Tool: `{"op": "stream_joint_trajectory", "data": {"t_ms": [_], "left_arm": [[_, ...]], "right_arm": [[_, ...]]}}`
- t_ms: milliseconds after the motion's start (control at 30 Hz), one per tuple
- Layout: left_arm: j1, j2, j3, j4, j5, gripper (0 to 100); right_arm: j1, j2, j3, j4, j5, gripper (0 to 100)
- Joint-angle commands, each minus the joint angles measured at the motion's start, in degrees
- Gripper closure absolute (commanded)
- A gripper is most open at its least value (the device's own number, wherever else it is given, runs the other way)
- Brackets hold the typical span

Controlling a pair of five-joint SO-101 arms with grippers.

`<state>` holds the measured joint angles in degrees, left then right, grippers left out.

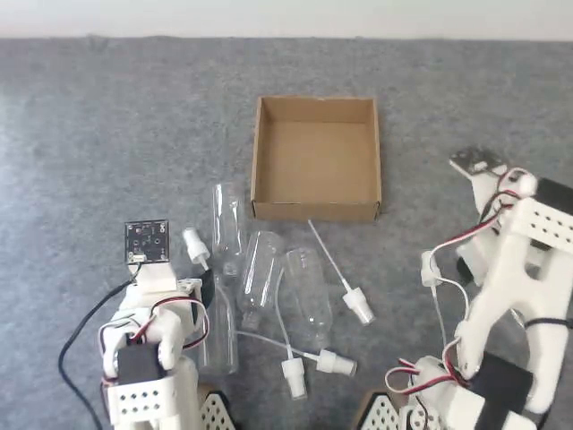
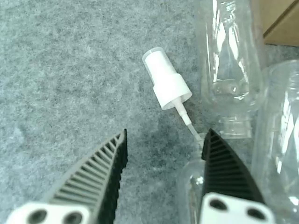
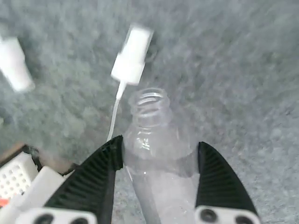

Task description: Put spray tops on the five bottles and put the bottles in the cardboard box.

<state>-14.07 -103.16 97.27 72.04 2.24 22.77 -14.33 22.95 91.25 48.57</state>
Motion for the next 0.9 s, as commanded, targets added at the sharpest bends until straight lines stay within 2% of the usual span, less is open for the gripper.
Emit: {"op": "stream_joint_trajectory", "data": {"t_ms": [0,133,333,567,867], "left_arm": [[-0.26,-1.32,-0.75,0.26,0.0,75],[-0.26,-1.32,-0.75,0.26,0.0,75],[-0.26,-1.32,-0.75,0.26,0.0,75],[-0.26,-1.32,-0.75,0.26,0.0,75],[-0.26,-1.32,-0.75,0.26,0.0,75]], "right_arm": [[3.12,-2.68,0.79,-2.68,2.73,86.8],[5.41,-2.68,4.66,-8.75,4.04,86.8],[5.67,-2.68,9.85,-12.62,4.75,86.2],[5.67,-2.68,13.1,-16.4,4.48,77.6],[5.49,-2.68,13.01,-15.69,4.66,68.6]]}}
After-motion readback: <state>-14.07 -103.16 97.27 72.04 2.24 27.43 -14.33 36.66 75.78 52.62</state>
